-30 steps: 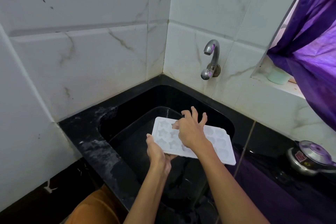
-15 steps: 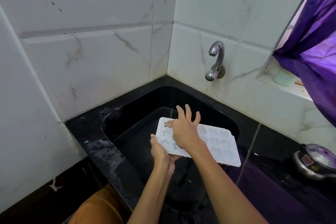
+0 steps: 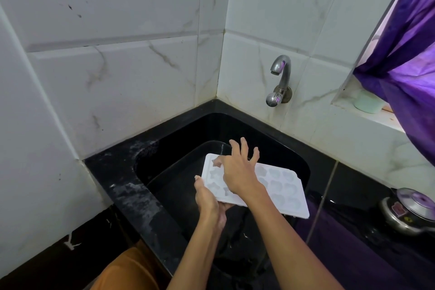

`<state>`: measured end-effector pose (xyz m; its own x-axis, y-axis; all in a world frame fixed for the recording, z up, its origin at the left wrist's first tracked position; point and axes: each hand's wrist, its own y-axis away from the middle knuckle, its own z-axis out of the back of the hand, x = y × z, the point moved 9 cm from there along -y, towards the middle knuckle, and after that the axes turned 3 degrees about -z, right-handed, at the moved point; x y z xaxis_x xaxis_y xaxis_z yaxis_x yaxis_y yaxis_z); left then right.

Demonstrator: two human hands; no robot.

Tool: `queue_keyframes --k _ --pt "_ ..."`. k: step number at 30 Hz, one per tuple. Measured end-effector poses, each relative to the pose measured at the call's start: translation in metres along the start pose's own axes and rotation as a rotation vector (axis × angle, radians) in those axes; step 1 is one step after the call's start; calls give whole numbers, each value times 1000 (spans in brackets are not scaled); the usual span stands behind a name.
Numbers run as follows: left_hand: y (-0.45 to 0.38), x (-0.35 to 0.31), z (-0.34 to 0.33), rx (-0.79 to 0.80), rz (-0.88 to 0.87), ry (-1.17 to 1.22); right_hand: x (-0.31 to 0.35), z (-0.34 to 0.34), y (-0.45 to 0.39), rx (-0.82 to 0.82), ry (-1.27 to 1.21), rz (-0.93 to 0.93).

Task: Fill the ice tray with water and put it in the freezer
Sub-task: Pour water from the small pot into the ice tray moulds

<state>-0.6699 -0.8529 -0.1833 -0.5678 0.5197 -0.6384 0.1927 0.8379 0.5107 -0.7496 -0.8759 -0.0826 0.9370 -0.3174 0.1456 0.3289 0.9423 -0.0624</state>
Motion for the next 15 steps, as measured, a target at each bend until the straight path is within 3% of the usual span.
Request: queue_keyframes --k 5,8,15 --pt "1 -1 2 -8 9 9 -2 -4 6 70 -68 13" --pt "-3 -8 2 7 -17 -4 -18 17 12 8 -206 -23" --pt "-7 -28 7 24 -65 1 -128 61 46 -186 -209 -370"
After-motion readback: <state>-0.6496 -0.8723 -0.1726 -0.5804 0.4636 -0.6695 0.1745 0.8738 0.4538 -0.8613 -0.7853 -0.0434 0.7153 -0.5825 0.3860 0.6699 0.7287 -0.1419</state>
